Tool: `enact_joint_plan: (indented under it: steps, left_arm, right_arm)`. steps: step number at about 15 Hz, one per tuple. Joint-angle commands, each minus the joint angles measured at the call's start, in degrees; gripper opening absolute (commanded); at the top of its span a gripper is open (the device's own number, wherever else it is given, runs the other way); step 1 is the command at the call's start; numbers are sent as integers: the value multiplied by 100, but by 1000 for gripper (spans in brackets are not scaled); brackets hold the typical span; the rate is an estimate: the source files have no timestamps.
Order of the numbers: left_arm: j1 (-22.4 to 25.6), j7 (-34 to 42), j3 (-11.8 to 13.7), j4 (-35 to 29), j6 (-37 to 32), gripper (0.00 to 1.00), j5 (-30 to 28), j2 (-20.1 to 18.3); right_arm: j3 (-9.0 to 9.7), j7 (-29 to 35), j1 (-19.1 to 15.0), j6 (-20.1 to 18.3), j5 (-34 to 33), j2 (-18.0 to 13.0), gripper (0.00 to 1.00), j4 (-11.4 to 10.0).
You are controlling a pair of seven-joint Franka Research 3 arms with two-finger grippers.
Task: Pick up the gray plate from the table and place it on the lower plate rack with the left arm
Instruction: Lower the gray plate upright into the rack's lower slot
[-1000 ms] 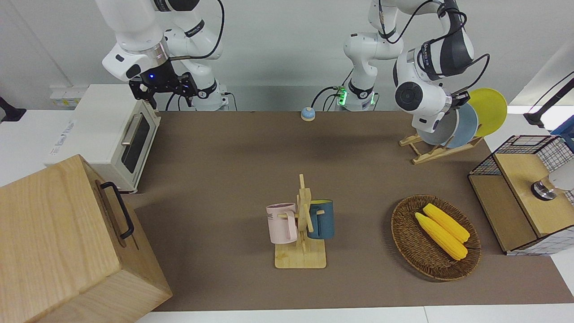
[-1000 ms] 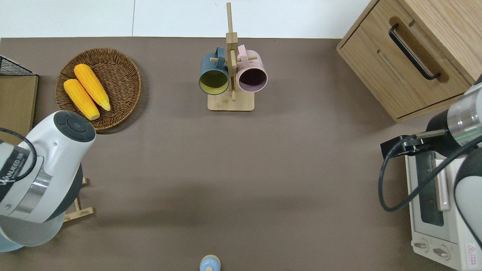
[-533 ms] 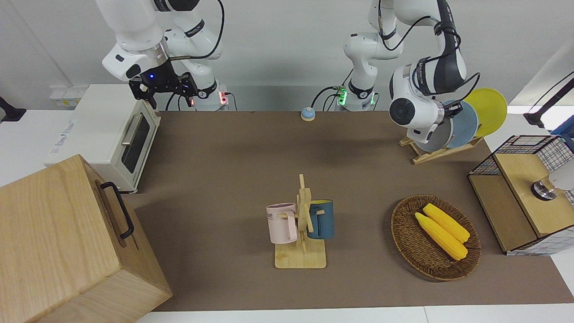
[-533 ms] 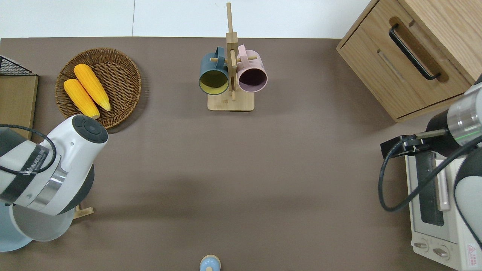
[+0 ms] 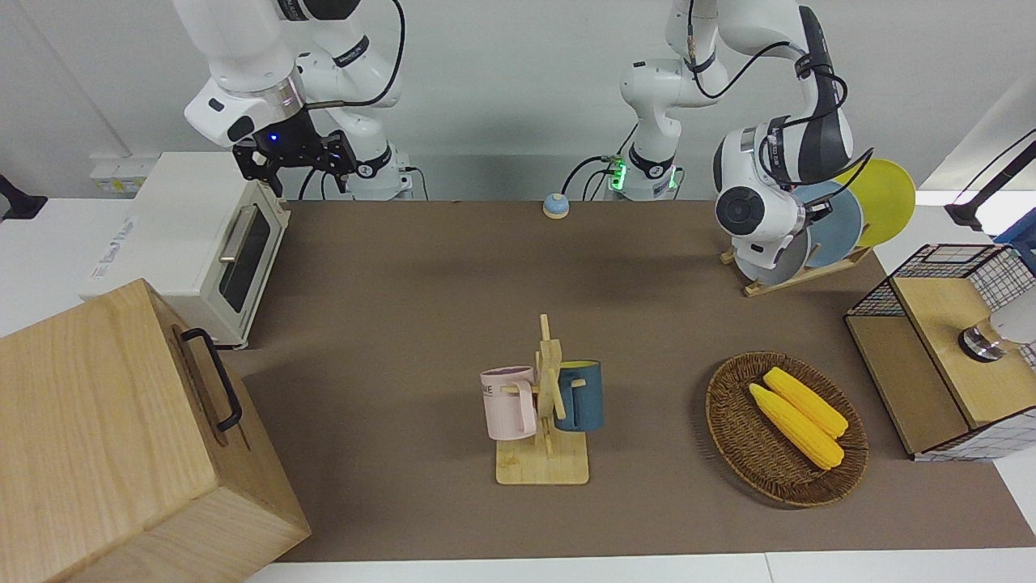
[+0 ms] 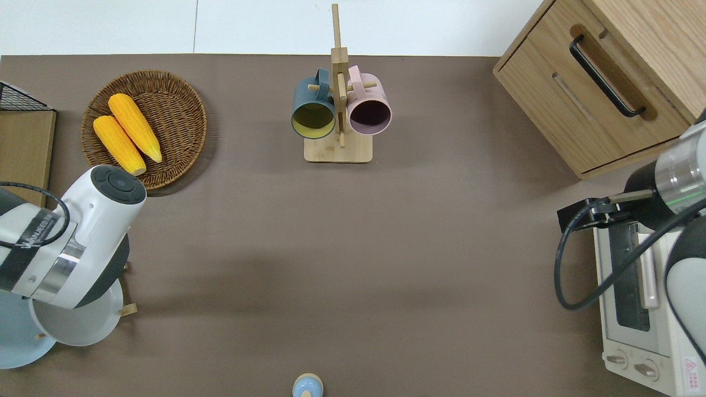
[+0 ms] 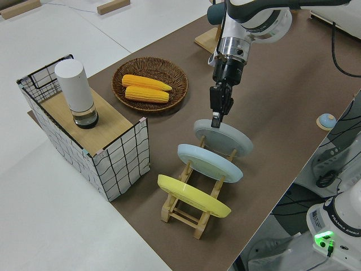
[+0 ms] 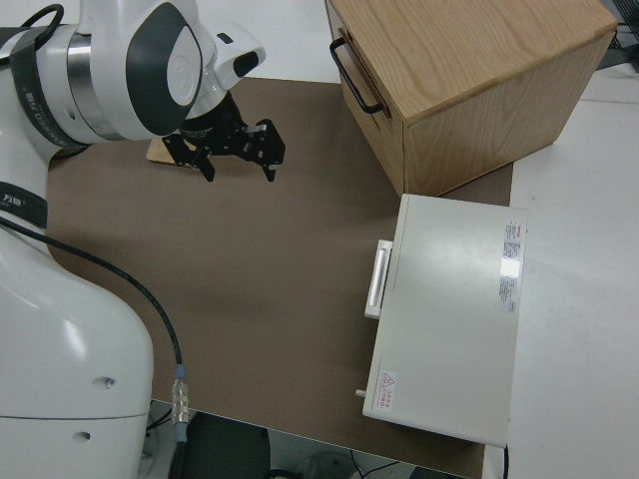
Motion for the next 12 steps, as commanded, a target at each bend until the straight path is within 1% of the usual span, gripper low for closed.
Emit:
enact_joint_plan:
  steps: [1, 2, 4, 5, 9, 11, 12]
  left_arm:
    - [94, 93, 0, -53, 117, 619, -107, -54]
    - [94, 145, 0, -53, 117, 658, -115, -63]
    - [103, 224, 0, -53, 117, 690, -115, -63]
    - [112, 225, 0, -53, 117, 727, -115, -63]
    - [103, 233, 0, -26, 109, 744, -150, -80]
    - [103, 260, 0, 52, 109, 748, -404, -98]
    - [103, 399, 0, 122, 109, 749, -536, -124]
  right_arm:
    - [121, 68, -132, -70, -37, -12, 983, 41]
    - [121, 68, -132, -62, -37, -12, 983, 41]
    - [113, 68, -132, -62, -37, -12, 983, 41]
    - [113, 68, -132, -62, -37, -20, 983, 41]
    - [121, 68, -132, -62, -37, -12, 983, 41]
    - [121, 68, -132, -62, -37, -12, 983, 41]
    - [121, 68, -132, -62, -37, -12, 983, 41]
